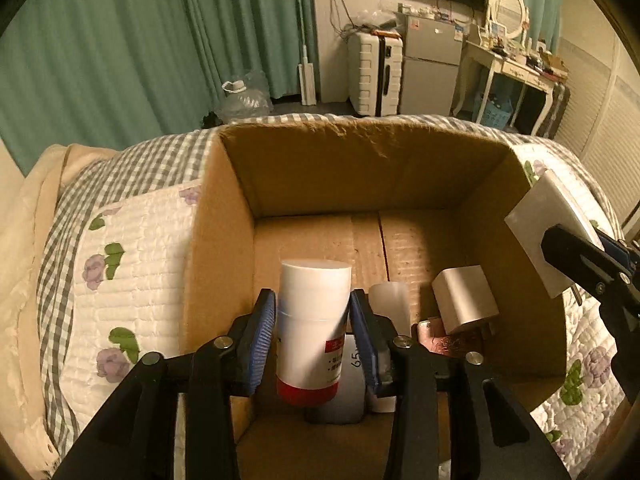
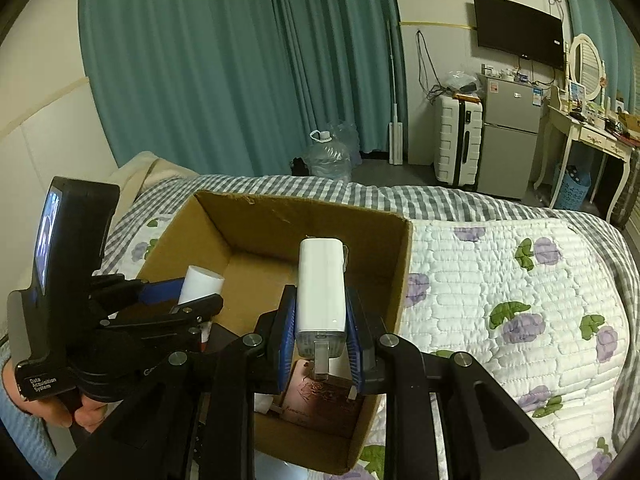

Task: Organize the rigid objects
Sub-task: 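Place the deodorant stick and white charger into the box and release, then move both tools back toward the black remote and light blue case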

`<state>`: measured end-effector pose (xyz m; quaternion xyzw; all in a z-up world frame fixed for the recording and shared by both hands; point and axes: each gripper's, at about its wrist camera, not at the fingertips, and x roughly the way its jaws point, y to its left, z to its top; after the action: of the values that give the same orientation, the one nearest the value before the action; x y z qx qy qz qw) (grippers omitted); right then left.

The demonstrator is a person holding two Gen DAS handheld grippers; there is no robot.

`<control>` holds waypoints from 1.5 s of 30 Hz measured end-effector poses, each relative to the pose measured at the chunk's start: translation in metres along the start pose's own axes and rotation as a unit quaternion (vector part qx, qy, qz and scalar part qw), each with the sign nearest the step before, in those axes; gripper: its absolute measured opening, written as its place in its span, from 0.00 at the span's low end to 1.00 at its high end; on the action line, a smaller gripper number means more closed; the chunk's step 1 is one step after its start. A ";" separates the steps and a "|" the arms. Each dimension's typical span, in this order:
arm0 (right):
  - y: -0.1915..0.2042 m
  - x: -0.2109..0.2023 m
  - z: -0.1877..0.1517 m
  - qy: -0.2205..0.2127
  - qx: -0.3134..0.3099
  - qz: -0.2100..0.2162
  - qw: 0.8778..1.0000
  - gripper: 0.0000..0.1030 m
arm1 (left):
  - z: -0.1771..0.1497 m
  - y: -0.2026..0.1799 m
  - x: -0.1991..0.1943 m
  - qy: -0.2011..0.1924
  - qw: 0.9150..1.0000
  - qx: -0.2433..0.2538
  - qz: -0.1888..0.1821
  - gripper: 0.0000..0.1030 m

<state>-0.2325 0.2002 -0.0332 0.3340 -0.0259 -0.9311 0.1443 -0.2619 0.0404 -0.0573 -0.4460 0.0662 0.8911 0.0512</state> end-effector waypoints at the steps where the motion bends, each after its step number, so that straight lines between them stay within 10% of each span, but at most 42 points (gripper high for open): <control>1: 0.000 -0.002 0.000 -0.001 0.000 -0.001 1.000 0.21 | 0.000 0.000 -0.004 -0.006 1.000 -0.002 0.005 0.52; 23: 0.002 0.045 -0.020 0.038 0.025 0.023 0.999 0.32 | -0.019 0.018 -0.042 -0.075 0.997 -0.012 0.020 0.62; 25: 0.001 0.034 -0.016 0.024 0.031 0.018 0.999 0.49 | -0.021 0.022 -0.047 -0.077 0.997 -0.017 0.020 0.62; 45: 0.051 -0.130 -0.052 -0.022 -0.055 -0.003 0.998 0.71 | -0.101 0.029 -0.154 -0.125 0.991 -0.042 0.026 0.67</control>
<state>-0.0910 0.1910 0.0135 0.3049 0.0236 -0.9387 0.1591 -0.0948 -0.0099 0.0086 -0.3307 0.0335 0.9430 0.0174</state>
